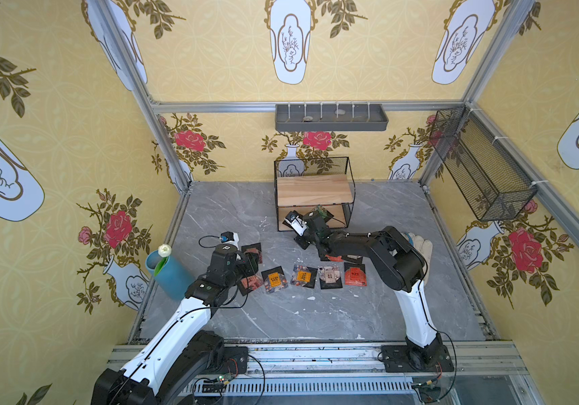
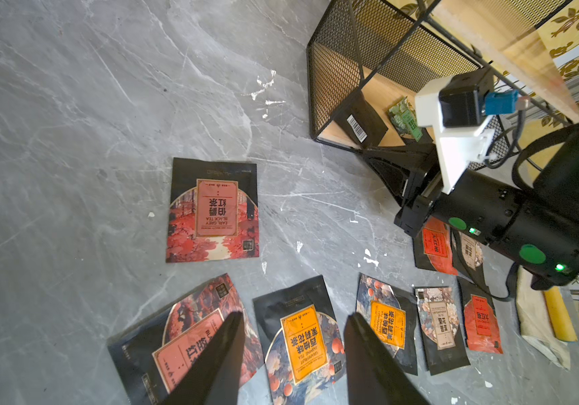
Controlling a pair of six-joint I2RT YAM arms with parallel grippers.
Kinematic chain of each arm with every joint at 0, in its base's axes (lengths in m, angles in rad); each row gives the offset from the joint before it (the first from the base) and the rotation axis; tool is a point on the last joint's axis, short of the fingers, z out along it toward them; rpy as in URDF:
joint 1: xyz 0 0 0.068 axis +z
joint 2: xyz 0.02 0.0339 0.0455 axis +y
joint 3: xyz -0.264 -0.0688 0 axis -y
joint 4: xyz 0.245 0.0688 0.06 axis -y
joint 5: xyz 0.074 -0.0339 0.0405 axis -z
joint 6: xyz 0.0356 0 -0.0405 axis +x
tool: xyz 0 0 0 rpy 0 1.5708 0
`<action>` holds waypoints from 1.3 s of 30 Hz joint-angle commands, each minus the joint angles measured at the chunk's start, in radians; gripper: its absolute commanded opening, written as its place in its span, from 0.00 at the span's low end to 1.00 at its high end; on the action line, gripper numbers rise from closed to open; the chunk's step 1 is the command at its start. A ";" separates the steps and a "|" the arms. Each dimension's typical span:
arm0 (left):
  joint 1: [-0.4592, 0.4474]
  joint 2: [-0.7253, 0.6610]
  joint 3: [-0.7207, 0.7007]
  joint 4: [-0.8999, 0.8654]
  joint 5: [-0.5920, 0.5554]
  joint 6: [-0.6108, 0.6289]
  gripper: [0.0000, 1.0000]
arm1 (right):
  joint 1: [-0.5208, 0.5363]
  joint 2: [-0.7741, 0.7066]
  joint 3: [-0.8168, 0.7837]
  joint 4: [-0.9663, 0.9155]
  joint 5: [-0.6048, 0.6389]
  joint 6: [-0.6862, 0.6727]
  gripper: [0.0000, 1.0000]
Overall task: Remove the tea bags from the shelf
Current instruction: Pick up the tea bag from the shelf, then place the tea bag at the center of the board.
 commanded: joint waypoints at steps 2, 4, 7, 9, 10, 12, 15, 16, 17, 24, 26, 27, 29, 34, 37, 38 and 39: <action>0.001 0.007 0.004 0.022 0.006 -0.001 0.52 | 0.023 -0.049 -0.054 0.023 0.007 0.030 0.00; 0.001 0.007 0.005 0.023 0.007 -0.001 0.52 | 0.031 -0.075 -0.083 0.026 0.009 0.040 0.00; 0.001 0.006 0.005 0.023 0.008 -0.001 0.52 | 0.039 -0.121 -0.140 0.039 0.010 0.047 0.00; 0.001 0.008 0.004 0.025 0.011 -0.006 0.52 | 0.044 -0.153 -0.176 0.044 0.005 0.049 0.00; 0.001 0.008 0.004 0.026 0.013 -0.006 0.52 | 0.047 -0.166 -0.194 0.049 0.006 0.049 0.00; 0.001 0.008 0.004 0.030 0.017 -0.010 0.52 | 0.050 -0.188 -0.218 0.052 0.012 0.046 0.00; 0.002 0.010 0.005 0.031 0.022 -0.012 0.52 | 0.055 -0.224 -0.243 0.062 0.017 0.051 0.00; 0.001 0.010 0.006 0.031 0.024 -0.014 0.52 | 0.058 -0.236 -0.248 0.062 0.021 0.054 0.00; 0.001 0.009 0.004 0.031 0.025 -0.015 0.51 | 0.062 -0.250 -0.254 0.063 0.028 0.053 0.00; 0.001 -0.002 0.007 0.025 0.026 -0.015 0.52 | 0.078 -0.348 -0.308 0.056 0.053 0.059 0.00; 0.001 -0.001 0.007 0.027 0.027 -0.017 0.52 | 0.082 -0.373 -0.324 0.044 0.054 0.056 0.00; 0.001 0.001 0.005 0.029 0.029 -0.018 0.52 | 0.086 -0.385 -0.331 0.041 0.059 0.052 0.00; 0.001 0.005 0.005 0.034 0.031 -0.018 0.52 | 0.088 -0.401 -0.347 0.037 0.071 0.045 0.00; 0.001 0.011 0.003 0.044 0.039 -0.025 0.52 | 0.090 -0.428 -0.389 0.046 0.094 0.008 0.00; 0.001 0.013 0.001 0.047 0.042 -0.027 0.52 | 0.097 -0.426 -0.399 0.048 0.095 -0.002 0.00; 0.001 0.012 0.003 0.048 0.041 -0.027 0.51 | 0.097 -0.422 -0.400 0.049 0.098 0.003 0.00; 0.001 0.013 0.002 0.046 0.042 -0.027 0.51 | 0.098 -0.417 -0.402 0.049 0.099 0.017 0.00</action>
